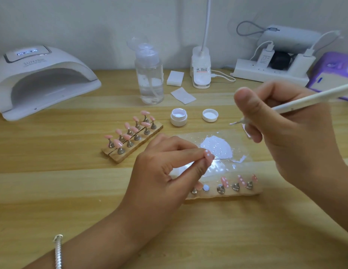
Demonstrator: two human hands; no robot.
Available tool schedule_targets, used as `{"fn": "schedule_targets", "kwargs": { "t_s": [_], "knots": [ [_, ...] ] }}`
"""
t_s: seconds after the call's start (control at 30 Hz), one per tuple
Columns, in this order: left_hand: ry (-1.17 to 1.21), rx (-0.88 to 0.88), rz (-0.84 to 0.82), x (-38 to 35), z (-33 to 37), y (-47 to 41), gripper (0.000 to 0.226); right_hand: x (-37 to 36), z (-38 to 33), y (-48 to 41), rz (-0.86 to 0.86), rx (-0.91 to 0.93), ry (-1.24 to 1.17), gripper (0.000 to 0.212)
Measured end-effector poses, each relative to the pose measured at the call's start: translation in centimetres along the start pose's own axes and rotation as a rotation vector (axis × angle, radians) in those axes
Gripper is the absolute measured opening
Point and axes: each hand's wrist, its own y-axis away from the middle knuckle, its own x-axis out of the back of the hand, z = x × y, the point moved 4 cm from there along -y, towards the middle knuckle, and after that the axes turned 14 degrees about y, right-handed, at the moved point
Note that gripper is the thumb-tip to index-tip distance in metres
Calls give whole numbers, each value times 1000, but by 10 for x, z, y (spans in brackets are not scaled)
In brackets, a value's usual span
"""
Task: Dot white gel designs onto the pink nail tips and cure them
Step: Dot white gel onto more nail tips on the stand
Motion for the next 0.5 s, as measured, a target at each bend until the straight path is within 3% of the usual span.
{"fn": "schedule_targets", "kwargs": {
  "t_s": [0.17, 0.3, 0.5],
  "knots": [
    [-91, -18, 8, 1, -1, -1, 13, 0, 27, -7, -144, -60, 278, 47],
    [-135, -23, 8, 1, -3, -1, 14, -3, 46, -2, -230, -165, 347, 49],
    [-151, -24, 12, 2, -2, -1, 15, -6, 49, -2, -250, -128, 417, 46]
  ]
}}
